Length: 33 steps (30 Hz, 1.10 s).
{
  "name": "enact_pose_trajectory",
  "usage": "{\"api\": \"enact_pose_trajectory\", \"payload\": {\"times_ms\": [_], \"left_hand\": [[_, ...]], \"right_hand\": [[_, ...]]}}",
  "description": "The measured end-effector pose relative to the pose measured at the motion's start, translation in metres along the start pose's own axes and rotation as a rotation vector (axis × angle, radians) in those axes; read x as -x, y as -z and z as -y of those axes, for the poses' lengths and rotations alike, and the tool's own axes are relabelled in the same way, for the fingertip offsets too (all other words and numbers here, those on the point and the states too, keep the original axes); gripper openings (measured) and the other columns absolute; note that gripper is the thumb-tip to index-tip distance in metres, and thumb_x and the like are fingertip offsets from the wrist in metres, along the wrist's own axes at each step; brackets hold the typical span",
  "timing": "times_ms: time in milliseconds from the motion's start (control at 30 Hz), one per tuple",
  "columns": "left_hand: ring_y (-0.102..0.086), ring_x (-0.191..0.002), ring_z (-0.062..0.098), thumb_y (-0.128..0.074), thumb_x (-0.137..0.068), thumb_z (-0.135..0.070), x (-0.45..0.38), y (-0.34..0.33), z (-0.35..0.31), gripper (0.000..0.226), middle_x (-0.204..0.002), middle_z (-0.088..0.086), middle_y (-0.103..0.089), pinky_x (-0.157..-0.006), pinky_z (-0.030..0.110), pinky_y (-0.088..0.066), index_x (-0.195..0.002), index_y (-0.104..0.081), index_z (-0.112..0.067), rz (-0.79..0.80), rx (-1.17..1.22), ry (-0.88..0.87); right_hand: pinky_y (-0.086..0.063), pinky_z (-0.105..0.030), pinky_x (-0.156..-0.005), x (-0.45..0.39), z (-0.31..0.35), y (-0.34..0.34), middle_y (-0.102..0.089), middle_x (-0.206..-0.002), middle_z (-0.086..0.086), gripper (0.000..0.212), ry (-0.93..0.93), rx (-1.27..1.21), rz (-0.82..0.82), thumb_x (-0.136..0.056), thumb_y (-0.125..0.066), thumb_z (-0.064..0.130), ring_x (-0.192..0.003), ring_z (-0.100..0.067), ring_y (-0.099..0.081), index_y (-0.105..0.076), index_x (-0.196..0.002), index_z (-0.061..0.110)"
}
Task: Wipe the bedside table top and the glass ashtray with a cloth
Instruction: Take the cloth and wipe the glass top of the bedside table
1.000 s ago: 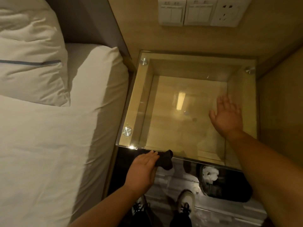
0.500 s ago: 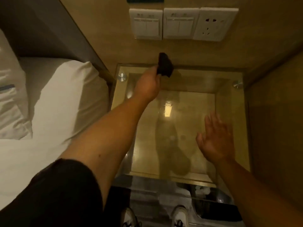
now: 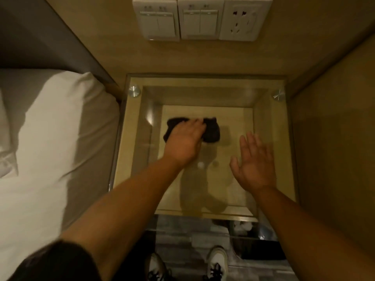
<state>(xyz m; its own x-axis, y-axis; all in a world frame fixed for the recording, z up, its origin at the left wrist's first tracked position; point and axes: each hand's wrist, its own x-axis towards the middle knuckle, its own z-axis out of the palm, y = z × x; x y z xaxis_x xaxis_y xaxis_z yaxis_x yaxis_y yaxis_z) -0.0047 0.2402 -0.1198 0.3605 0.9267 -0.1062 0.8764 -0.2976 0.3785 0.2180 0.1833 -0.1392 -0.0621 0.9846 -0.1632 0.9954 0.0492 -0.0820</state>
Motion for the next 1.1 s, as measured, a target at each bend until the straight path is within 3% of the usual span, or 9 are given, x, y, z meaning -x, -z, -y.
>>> {"api": "enact_pose_trajectory", "payload": {"times_ms": [233,500,567,633,733,800,867,1000,1100], "left_hand": [[-0.035,-0.137,0.022,-0.068,-0.079,-0.019,0.183,-0.046,-0.067,0.062,-0.146,0.004,-0.044,-0.11,0.046,-0.031,-0.137,-0.045,-0.018,0.079,0.021,-0.009],[-0.049,-0.128,0.024,-0.072,-0.073,-0.009,0.252,-0.053,-0.101,0.053,-0.135,0.005,-0.056,-0.104,0.045,-0.042,-0.124,-0.061,-0.015,0.112,0.037,-0.056],[-0.056,-0.119,0.023,-0.064,-0.082,-0.011,0.262,-0.046,-0.105,0.042,-0.125,0.002,-0.063,-0.1,0.039,-0.045,-0.123,-0.059,-0.021,0.161,0.225,0.051],[-0.058,-0.107,0.014,-0.053,-0.093,-0.018,0.265,-0.034,-0.108,0.033,-0.114,-0.005,-0.065,-0.091,0.029,-0.047,-0.124,-0.055,-0.031,0.161,0.485,0.282],[-0.062,-0.096,0.01,-0.047,-0.098,-0.022,0.236,-0.01,-0.104,0.03,-0.103,-0.009,-0.065,-0.075,0.018,-0.046,-0.126,-0.054,-0.031,0.038,0.647,0.462],[-0.062,-0.089,0.008,-0.045,-0.099,-0.025,0.194,0.009,-0.096,0.028,-0.098,-0.01,-0.064,-0.068,0.015,-0.044,-0.125,-0.053,-0.029,-0.073,0.662,0.431],[-0.061,-0.086,0.012,-0.044,-0.098,-0.025,0.136,0.026,-0.086,0.029,-0.098,-0.006,-0.065,-0.065,0.022,-0.042,-0.125,-0.054,-0.024,-0.165,0.624,0.371],[-0.061,-0.093,0.021,-0.043,-0.098,-0.023,-0.001,0.043,-0.063,0.03,-0.109,0.007,-0.066,-0.07,0.026,-0.04,-0.125,-0.055,-0.015,-0.267,0.425,0.271],[-0.058,-0.105,0.023,-0.041,-0.099,-0.022,-0.095,0.046,-0.047,0.033,-0.12,0.009,-0.062,-0.08,0.028,-0.044,-0.13,-0.051,-0.015,-0.17,0.296,0.177]], "right_hand": [[-0.005,-0.044,-0.117,0.002,0.001,0.006,-0.017,-0.159,-0.01,0.063,0.024,-0.026,0.016,-0.092,-0.018,0.039,-0.147,-0.025,-0.011,-0.021,-0.15,0.014],[-0.006,-0.043,-0.119,0.002,-0.005,0.015,-0.019,-0.159,-0.01,0.052,0.057,-0.214,0.029,-0.099,-0.03,0.028,-0.147,-0.024,-0.011,-0.027,-0.149,0.012],[-0.01,-0.043,-0.119,0.007,-0.015,0.021,-0.023,-0.157,-0.011,0.051,0.054,-0.241,0.008,-0.099,-0.031,0.028,-0.146,-0.025,-0.015,-0.029,-0.148,0.011],[-0.013,-0.046,-0.118,0.018,-0.03,0.023,-0.024,-0.156,-0.014,0.053,0.02,-0.176,0.003,-0.099,-0.029,0.031,-0.146,-0.028,-0.016,-0.027,-0.148,0.01],[-0.011,-0.048,-0.119,0.032,-0.047,0.016,-0.019,-0.158,-0.015,0.059,0.011,-0.069,0.066,-0.098,-0.019,0.038,-0.146,-0.029,-0.011,-0.021,-0.149,0.011],[-0.008,-0.046,-0.119,0.032,-0.049,0.011,-0.016,-0.159,-0.013,0.062,0.007,-0.049,0.074,-0.095,-0.013,0.042,-0.147,-0.027,-0.008,-0.016,-0.15,0.013],[-0.008,-0.045,-0.119,0.031,-0.049,0.008,-0.016,-0.159,-0.012,0.063,0.001,-0.037,0.065,-0.095,-0.013,0.043,-0.147,-0.026,-0.008,-0.016,-0.15,0.013],[-0.009,-0.046,-0.118,0.029,-0.05,0.006,-0.02,-0.158,-0.013,0.064,0.0,-0.022,0.063,-0.094,-0.017,0.043,-0.146,-0.027,-0.011,-0.016,-0.15,0.012],[-0.013,-0.046,-0.118,0.027,-0.05,0.005,-0.023,-0.157,-0.014,0.064,0.002,-0.005,0.054,-0.092,-0.021,0.041,-0.145,-0.028,-0.015,-0.019,-0.149,0.011]]}}
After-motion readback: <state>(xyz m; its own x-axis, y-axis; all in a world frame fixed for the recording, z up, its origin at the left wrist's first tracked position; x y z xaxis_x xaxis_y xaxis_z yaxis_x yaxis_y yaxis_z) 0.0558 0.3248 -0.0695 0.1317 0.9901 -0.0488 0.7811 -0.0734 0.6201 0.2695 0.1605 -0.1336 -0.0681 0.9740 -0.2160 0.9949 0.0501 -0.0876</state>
